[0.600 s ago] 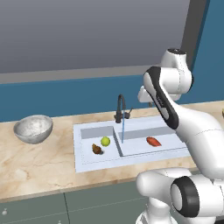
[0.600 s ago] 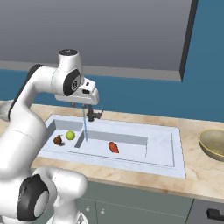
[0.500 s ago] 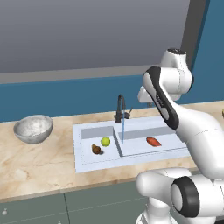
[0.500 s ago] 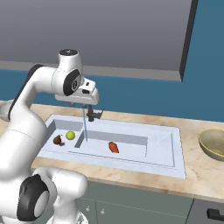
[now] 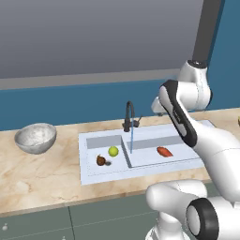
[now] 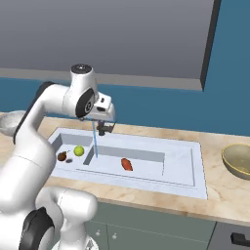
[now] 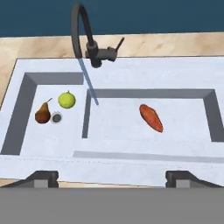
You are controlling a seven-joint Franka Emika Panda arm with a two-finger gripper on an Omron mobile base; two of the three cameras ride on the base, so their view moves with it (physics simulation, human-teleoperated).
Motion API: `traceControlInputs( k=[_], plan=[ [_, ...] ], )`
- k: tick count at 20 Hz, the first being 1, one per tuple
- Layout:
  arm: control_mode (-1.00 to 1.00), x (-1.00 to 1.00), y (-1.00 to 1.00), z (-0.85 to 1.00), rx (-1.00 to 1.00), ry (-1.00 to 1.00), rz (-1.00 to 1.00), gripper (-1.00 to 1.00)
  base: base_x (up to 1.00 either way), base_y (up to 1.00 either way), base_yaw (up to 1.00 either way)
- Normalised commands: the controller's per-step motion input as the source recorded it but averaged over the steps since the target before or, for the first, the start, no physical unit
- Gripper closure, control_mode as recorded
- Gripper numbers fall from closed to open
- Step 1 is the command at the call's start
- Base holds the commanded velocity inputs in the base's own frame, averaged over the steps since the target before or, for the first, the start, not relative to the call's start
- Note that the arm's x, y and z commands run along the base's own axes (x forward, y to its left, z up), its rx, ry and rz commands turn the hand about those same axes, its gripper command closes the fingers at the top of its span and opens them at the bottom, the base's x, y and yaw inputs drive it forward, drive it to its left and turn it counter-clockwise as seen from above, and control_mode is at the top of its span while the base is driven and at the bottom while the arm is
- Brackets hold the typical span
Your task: Pick the pears from the sink and place them in one bowl. Place the sweet potato in the other bowl. Then turn off the sink faucet.
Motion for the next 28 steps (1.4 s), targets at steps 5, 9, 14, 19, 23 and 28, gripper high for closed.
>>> traceControlInputs(
  k=[5,9,14,19,23,28],
  plan=[
    [-1.00,0.00,-0.29,-0.42,0.00,-0.14,0.03,-1.00,0.00,0.00,0.00],
    [-1.00,0.04,-0.29,-0.41,0.00,-0.03,0.06,-1.00,0.00,0.00,0.00],
    [-1.00,0.21,-0.27,-0.36,0.00,0.00,0.09,-1.00,0.00,0.00,0.00],
    [-1.00,0.33,-0.23,-0.32,0.00,0.01,0.10,-1.00,0.00,0.00,0.00],
    [-1.00,0.43,-0.18,-0.32,0.00,0.06,0.10,-1.00,0.00,0.00,0.00],
    [-1.00,0.40,-0.12,-0.32,0.00,0.05,0.02,-1.00,0.00,0.00,0.00]
  ],
)
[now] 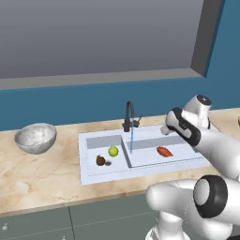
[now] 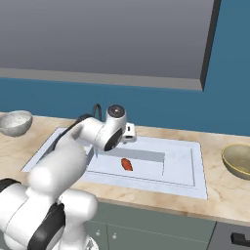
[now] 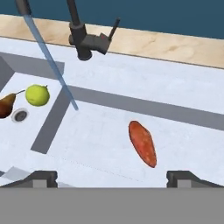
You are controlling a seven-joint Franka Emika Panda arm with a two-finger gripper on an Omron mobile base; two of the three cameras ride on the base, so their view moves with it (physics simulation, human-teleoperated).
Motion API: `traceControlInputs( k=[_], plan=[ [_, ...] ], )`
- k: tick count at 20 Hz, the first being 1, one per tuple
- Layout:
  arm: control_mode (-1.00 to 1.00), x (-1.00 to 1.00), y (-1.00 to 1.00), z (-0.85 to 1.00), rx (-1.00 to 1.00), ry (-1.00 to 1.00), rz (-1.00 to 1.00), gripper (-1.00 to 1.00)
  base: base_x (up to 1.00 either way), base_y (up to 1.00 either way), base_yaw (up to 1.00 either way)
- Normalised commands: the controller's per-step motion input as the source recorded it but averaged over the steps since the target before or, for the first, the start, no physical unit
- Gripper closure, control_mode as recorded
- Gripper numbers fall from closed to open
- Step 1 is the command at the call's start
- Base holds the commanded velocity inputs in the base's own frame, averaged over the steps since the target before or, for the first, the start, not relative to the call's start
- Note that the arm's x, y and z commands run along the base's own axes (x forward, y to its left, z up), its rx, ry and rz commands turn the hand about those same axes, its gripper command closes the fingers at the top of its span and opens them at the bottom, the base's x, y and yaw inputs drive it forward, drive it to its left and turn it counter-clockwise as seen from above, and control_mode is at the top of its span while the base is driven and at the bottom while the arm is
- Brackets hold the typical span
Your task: Pick the pears from the sink and place them in one bowl. Place the sweet potato in the other bowl. Then turn off the sink faucet.
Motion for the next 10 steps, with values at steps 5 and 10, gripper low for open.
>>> traceControlInputs(
  k=[5,10],
  plan=[
    [-1.00,0.38,-0.07,-0.35,0.00,0.07,0.00,-1.00,0.00,0.00,0.00],
    [-1.00,0.28,-0.04,-0.43,0.00,0.07,-0.05,-1.00,0.00,0.00,0.00]
  ],
)
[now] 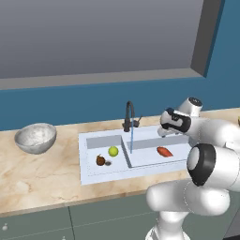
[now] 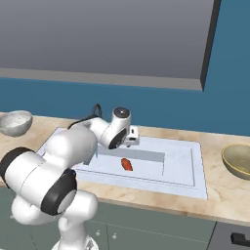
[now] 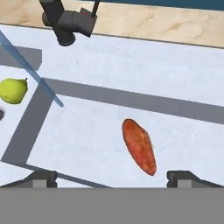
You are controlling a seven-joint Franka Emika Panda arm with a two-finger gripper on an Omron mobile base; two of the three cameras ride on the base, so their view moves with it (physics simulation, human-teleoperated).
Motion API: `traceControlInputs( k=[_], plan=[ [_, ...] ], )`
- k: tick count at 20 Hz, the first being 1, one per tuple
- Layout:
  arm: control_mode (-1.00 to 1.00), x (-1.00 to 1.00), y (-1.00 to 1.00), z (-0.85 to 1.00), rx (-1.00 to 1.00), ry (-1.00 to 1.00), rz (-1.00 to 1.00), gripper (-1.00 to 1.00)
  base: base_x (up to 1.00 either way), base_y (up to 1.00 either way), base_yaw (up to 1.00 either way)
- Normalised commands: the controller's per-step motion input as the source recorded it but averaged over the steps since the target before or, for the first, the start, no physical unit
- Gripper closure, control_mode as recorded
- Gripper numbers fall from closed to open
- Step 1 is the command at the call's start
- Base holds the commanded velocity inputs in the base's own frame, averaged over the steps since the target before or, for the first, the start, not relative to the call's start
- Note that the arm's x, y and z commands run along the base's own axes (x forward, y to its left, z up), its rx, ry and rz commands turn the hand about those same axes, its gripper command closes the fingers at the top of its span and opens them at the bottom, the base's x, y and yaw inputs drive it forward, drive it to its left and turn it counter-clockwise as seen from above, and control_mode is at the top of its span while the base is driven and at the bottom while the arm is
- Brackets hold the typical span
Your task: Pick the pears from the sink and place them in one bowl. Place the sweet potato in the other bowl. Then turn off the sink faucet.
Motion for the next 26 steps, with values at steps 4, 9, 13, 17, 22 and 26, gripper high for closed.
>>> traceControlInputs(
  k=[4,9,13,17,22,26],
  plan=[
    [-1.00,0.22,-0.03,-0.45,0.00,0.00,-0.12,-1.00,0.00,0.00,0.00],
    [-1.00,0.22,-0.01,-0.44,-0.03,0.00,-0.11,-1.00,0.00,0.00,0.00],
    [-1.00,0.19,0.00,-0.50,-0.05,0.00,-0.08,-1.00,0.00,0.00,0.00],
    [-1.00,0.13,-0.02,-0.46,-0.05,0.00,-0.04,-1.00,0.00,0.00,0.00],
    [-1.00,0.09,-0.11,-0.39,-0.01,0.00,-0.01,-1.00,0.00,0.00,0.00],
    [-1.00,0.01,-0.16,-0.34,0.00,0.00,0.00,-1.00,0.00,0.00,0.00]
  ],
)
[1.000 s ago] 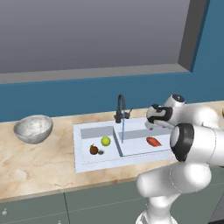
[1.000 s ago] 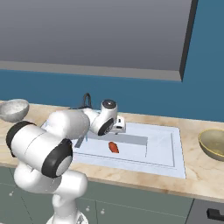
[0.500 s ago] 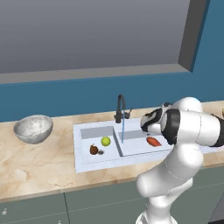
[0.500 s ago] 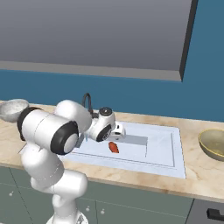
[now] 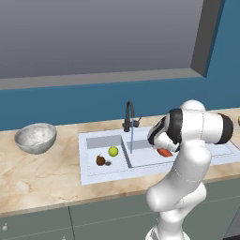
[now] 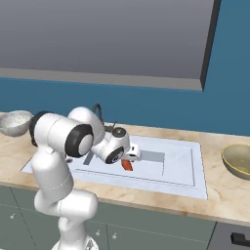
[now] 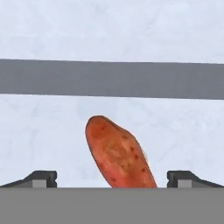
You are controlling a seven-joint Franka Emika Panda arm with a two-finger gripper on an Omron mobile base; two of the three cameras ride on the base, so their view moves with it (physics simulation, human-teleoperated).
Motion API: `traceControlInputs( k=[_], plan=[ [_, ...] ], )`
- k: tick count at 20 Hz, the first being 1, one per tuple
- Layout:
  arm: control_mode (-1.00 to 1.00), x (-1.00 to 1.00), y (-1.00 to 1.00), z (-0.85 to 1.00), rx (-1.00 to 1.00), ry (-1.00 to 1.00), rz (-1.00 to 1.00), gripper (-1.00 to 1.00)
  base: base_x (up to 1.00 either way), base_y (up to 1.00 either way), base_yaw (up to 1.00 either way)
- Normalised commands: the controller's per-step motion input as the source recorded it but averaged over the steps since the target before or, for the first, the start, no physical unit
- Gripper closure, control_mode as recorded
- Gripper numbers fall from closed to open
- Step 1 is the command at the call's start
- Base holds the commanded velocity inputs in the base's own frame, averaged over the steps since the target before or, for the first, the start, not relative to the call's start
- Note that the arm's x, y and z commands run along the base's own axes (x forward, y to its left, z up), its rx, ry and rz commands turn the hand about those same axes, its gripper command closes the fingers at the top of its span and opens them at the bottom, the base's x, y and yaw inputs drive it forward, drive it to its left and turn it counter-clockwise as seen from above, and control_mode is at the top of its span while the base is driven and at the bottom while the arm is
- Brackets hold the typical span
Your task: Pick the pears from the sink and place them in one bowl. Place the sweet potato in the other bowl. Then turn off the sink faucet.
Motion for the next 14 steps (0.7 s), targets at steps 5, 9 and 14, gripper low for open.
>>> traceControlInputs(
  k=[5,9,14],
  plan=[
    [-1.00,0.08,-0.12,-0.34,0.00,0.00,0.00,-1.00,0.00,0.00,0.00],
    [-1.00,0.21,-0.05,-0.34,0.00,0.00,0.00,-1.00,0.00,0.00,0.00],
    [-1.00,0.29,-0.02,-0.35,0.00,0.03,0.00,-1.00,0.00,0.00,0.00]
  ],
)
